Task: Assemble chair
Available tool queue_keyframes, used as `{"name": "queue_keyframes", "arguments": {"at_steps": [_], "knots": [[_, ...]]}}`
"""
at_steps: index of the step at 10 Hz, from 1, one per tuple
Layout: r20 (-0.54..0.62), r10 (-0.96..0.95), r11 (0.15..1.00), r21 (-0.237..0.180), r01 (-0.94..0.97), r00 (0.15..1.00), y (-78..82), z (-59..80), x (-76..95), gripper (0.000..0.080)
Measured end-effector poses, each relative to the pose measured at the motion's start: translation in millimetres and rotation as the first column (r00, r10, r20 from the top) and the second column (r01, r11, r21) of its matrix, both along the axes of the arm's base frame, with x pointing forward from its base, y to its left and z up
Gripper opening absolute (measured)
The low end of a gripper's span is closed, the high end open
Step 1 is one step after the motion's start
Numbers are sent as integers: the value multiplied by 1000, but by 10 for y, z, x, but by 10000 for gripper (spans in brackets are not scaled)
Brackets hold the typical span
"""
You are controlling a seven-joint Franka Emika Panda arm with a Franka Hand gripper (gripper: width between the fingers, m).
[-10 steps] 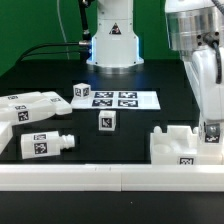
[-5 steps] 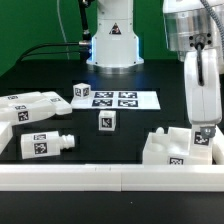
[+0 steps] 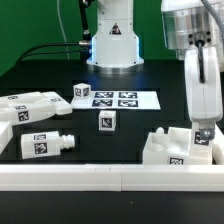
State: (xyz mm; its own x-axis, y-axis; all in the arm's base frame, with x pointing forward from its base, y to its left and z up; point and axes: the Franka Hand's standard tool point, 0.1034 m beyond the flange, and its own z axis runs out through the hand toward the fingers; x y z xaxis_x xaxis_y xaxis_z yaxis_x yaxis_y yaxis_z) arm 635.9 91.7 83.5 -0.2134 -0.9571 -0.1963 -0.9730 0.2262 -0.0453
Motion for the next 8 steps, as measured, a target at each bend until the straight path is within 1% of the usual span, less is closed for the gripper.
{"name": "queue_keyframes", "arguments": {"at_steps": [1, 2, 7, 8], "knots": [[8, -1, 1000, 5, 1, 1000, -63, 59, 15, 647], [12, -1, 1000, 5, 1, 1000, -67, 85, 42, 649], [13, 26, 1000, 2, -26, 1000, -62, 48, 22, 649], [35, 81, 997, 10, -81, 996, -180, 58, 13, 649]]}}
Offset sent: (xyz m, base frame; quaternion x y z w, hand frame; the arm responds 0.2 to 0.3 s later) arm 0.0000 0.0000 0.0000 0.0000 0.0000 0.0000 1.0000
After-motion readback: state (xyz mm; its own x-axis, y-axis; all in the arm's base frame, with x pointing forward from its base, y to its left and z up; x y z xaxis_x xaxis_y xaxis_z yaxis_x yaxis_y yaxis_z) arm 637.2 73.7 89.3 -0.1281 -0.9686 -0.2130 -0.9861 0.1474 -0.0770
